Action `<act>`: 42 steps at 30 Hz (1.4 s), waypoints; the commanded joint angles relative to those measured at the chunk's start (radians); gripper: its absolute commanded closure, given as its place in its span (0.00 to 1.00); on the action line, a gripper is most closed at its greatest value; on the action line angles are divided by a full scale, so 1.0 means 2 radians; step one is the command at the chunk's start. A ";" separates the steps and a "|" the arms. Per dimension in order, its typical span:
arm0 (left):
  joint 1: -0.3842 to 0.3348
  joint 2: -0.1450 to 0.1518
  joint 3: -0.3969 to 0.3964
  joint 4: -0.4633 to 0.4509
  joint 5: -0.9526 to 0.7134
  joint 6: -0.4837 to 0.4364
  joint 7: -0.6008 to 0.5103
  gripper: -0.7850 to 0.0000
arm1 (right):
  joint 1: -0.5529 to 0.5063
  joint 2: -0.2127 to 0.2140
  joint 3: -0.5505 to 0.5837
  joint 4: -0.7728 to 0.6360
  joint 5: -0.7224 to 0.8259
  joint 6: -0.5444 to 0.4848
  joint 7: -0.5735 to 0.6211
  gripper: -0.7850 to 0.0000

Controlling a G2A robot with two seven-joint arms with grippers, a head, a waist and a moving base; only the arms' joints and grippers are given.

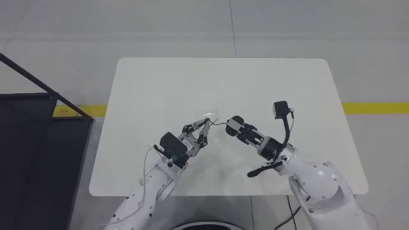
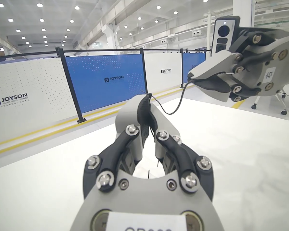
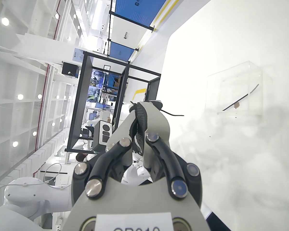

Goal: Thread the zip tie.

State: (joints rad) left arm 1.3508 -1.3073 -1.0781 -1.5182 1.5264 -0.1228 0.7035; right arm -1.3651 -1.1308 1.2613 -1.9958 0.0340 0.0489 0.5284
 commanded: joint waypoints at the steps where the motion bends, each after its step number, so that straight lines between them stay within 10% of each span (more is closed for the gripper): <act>1: 0.000 0.000 -0.003 -0.002 -0.006 -0.001 0.001 1.00 | 0.000 0.000 0.002 -0.001 0.005 0.003 -0.002 0.00; 13: 0.006 0.000 -0.026 -0.028 -0.093 -0.052 0.003 1.00 | 0.019 0.007 0.047 0.020 0.062 0.027 0.099 0.00; 18: 0.007 0.001 -0.039 -0.042 -0.134 -0.086 -0.012 1.00 | 0.067 0.008 0.078 0.091 0.182 0.163 0.152 0.00; 31: 0.008 0.000 -0.039 -0.046 -0.138 -0.084 -0.021 1.00 | 0.063 0.009 0.069 0.090 0.185 0.158 0.168 0.00; 42: 0.009 -0.002 -0.041 -0.046 -0.147 -0.080 -0.011 1.00 | 0.162 0.012 0.021 0.216 0.322 0.282 0.340 0.00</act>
State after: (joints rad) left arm 1.3685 -1.3102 -1.1609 -1.6057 1.2325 -0.2871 0.6777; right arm -1.0667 -1.1048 1.3456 -1.5948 0.6253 0.5950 1.2111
